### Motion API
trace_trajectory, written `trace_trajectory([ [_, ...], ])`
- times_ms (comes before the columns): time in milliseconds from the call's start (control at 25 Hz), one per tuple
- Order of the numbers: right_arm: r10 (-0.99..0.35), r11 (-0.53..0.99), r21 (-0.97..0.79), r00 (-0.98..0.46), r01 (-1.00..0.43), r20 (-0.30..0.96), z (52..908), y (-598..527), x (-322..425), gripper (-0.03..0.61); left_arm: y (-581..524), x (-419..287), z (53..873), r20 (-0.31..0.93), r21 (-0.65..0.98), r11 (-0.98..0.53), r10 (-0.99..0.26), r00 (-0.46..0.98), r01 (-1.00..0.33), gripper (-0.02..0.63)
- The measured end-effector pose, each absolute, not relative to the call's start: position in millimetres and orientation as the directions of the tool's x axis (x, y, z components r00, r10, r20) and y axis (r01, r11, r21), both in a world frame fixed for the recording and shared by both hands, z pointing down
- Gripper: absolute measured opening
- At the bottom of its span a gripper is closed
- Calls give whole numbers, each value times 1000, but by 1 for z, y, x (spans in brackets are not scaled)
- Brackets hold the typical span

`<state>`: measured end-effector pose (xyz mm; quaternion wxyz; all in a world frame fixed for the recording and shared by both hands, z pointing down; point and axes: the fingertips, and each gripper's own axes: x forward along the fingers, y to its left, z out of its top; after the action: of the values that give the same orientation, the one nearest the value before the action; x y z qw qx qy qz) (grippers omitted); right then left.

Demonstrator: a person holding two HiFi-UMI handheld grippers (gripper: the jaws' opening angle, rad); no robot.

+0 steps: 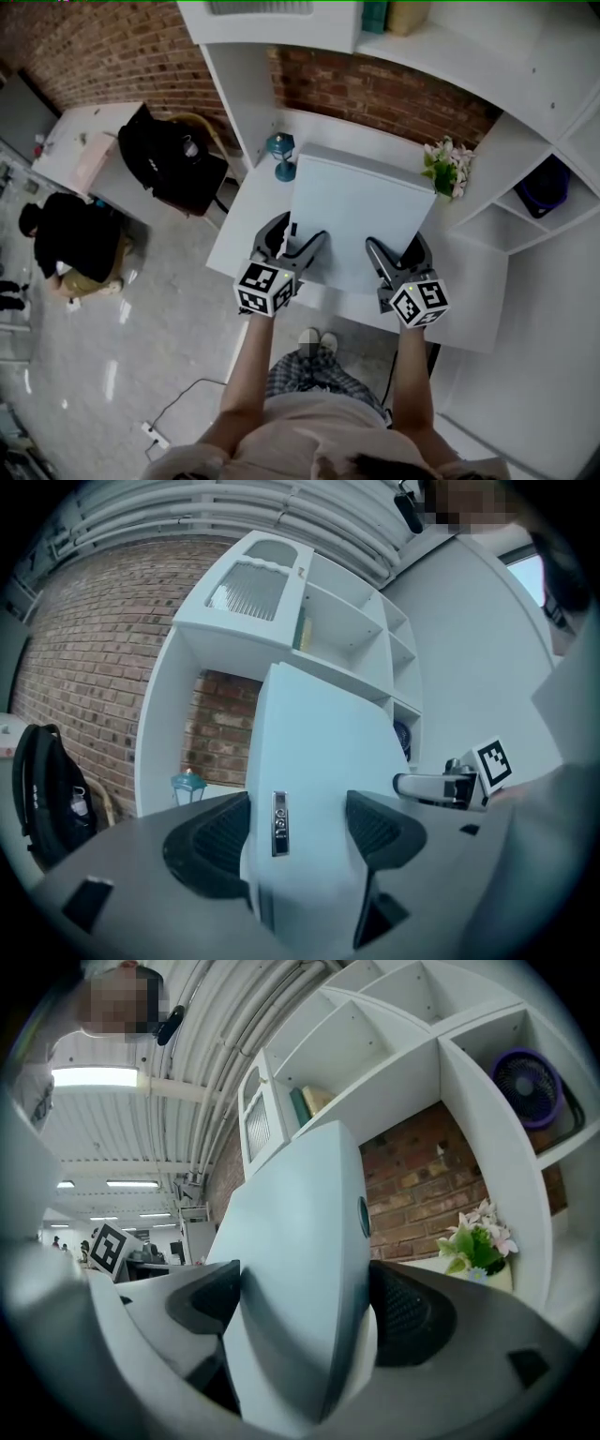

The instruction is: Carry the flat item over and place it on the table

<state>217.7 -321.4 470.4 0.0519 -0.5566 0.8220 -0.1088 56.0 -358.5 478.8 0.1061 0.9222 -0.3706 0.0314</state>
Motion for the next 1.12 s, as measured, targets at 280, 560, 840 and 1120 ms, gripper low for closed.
trace_trajectory([
  [280, -889, 411, -285, -450, -866, 88, 504, -339, 181, 431, -361, 17, 510, 187, 198, -631, -727, 661, -750, 333],
  [560, -849, 439, -330, -506, -836, 154, 541, -360, 155, 432, -372, -10, 546, 247, 231, -571, -749, 615, -788, 333],
  [840, -825, 436, -370, -529, -820, 200, 567, -385, 150, 434, -389, -17, 573, 280, 293, -527, -751, 598, -798, 333],
  [1120, -806, 398, -411, -526, -821, 272, 596, -413, 158, 436, -410, -11, 604, 329, 372, -464, -744, 581, -804, 333],
])
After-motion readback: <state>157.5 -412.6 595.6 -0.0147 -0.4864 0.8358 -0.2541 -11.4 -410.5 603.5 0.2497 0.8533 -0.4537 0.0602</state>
